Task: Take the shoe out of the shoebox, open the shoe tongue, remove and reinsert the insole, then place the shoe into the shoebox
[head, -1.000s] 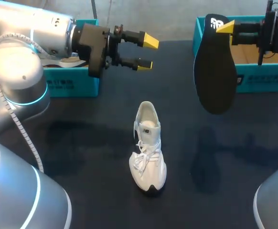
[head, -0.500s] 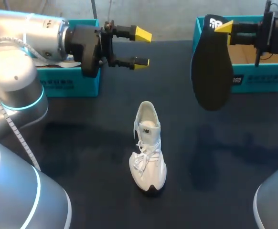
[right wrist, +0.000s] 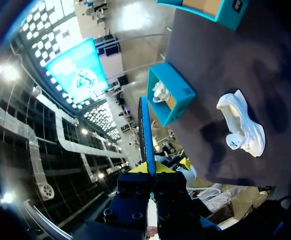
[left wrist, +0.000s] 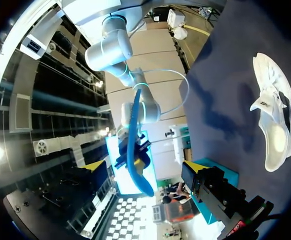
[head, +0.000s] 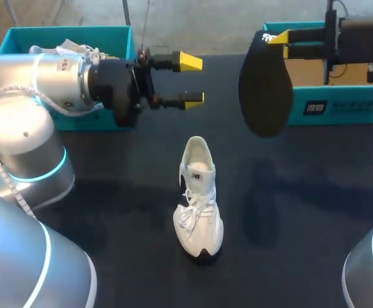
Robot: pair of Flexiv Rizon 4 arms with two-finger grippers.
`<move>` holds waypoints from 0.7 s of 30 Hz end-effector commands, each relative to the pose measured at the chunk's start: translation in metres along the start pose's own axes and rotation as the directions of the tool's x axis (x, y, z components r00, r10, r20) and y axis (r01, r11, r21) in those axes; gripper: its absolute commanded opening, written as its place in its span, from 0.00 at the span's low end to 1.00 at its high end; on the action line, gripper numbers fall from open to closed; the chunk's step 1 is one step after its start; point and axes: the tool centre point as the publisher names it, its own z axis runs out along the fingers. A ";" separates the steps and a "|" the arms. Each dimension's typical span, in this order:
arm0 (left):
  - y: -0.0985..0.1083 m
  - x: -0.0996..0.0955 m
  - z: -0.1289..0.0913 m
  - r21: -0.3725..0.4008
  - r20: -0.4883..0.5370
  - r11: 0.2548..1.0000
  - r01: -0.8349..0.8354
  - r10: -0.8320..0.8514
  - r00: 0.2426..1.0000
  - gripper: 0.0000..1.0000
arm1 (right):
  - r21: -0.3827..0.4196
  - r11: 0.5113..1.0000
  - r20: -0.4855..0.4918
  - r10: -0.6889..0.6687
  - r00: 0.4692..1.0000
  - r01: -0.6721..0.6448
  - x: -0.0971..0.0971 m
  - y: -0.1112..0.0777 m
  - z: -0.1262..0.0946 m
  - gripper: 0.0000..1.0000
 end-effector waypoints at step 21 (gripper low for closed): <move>0.001 0.007 0.019 0.023 0.073 1.000 0.003 -0.004 0.997 1.00 | 0.032 0.994 0.083 0.103 0.991 -0.106 -0.009 0.032 0.093 0.00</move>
